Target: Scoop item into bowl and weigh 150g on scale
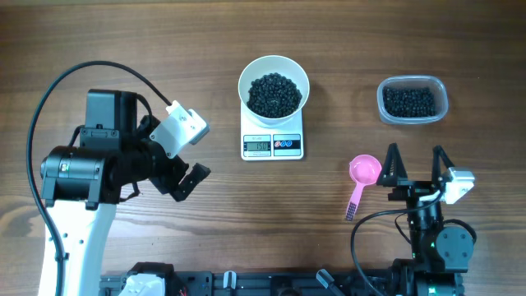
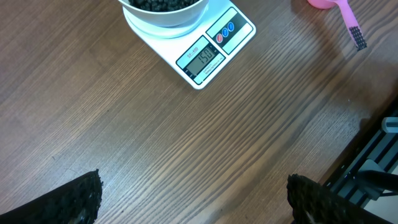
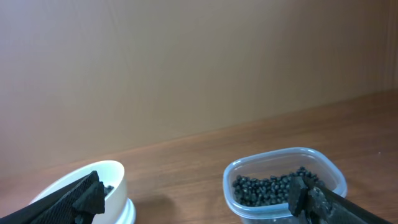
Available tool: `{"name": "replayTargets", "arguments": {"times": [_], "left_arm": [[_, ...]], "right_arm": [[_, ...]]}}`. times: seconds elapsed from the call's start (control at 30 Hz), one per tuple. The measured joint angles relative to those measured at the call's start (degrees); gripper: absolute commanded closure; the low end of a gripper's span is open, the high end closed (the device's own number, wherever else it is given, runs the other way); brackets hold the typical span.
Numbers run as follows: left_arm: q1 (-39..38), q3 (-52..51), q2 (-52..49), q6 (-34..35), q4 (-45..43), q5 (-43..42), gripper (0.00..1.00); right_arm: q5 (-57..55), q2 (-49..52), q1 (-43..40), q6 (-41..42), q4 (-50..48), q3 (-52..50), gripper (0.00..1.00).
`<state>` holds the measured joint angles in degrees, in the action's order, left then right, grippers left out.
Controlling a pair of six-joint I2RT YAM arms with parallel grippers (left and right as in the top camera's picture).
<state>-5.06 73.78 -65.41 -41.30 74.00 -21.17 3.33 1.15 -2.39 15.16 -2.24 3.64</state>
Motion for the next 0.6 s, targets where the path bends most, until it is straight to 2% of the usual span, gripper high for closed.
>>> {"name": "replayTargets", "arguments": {"times": [0.6], "left_arm": [[0.0, 0.0, 0.0, 0.0, 0.0, 0.0, 0.0]], "right_arm": [[0.02, -0.09, 0.0, -7.67, 1.46, -3.19, 0.0]]}}
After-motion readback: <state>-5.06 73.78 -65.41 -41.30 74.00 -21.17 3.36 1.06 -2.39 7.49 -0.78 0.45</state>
